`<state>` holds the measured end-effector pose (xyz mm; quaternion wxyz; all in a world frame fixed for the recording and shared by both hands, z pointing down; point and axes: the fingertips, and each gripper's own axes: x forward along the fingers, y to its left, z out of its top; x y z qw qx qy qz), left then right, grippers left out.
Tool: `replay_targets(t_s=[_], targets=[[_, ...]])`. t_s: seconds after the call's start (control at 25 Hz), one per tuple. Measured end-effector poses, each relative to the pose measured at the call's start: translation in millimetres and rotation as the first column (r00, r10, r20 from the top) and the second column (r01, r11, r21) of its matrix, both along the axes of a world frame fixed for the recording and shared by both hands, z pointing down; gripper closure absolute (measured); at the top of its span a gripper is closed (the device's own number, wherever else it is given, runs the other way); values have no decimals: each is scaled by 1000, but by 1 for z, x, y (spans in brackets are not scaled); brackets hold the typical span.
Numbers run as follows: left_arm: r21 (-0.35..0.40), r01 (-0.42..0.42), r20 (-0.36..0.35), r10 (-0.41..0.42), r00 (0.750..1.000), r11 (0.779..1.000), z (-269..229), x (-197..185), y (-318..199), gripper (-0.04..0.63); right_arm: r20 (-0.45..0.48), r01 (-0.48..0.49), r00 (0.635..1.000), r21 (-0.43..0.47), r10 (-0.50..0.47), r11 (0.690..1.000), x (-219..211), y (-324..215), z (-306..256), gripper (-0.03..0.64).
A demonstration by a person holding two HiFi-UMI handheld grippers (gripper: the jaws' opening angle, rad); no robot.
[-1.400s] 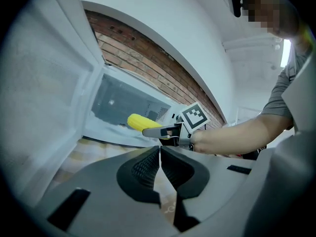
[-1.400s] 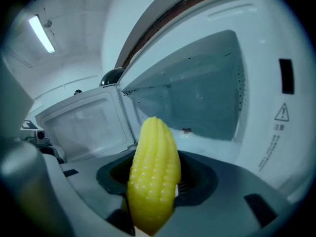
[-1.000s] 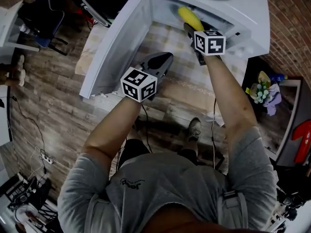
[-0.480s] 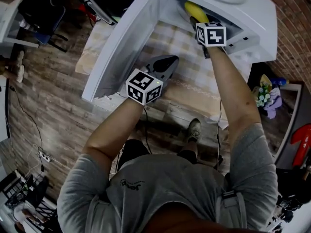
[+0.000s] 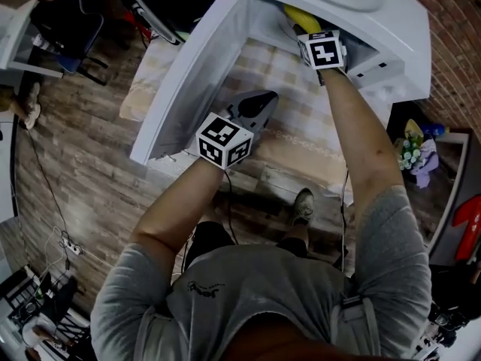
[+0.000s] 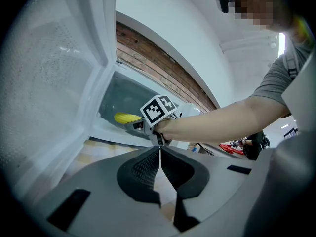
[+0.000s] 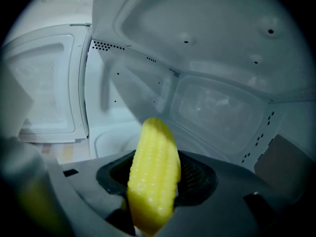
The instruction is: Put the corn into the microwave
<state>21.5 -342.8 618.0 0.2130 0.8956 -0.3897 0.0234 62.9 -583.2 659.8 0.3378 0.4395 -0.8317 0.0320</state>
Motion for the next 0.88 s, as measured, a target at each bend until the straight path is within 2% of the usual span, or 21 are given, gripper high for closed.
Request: replay_targets(t_s=[0.36, 0.48, 0.68, 0.88], targets=[[7, 6, 31, -6, 999, 1000, 7, -10, -9, 568, -29, -21, 999, 8, 21, 1000, -2, -15, 6, 391], [10, 9, 30, -9, 1000, 1000, 7, -11, -12, 567, -12, -7, 1000, -11, 7, 1000, -12, -18, 6, 391], [13, 6, 21, -7, 1000, 1000, 6, -9, -14, 568, -46, -18, 999, 6, 18, 1000, -11, -26, 3, 391], [8, 3, 22, -3, 1000, 1000, 7, -10, -15, 567, -37, -19, 999, -30, 18, 999, -11, -27, 8, 390]])
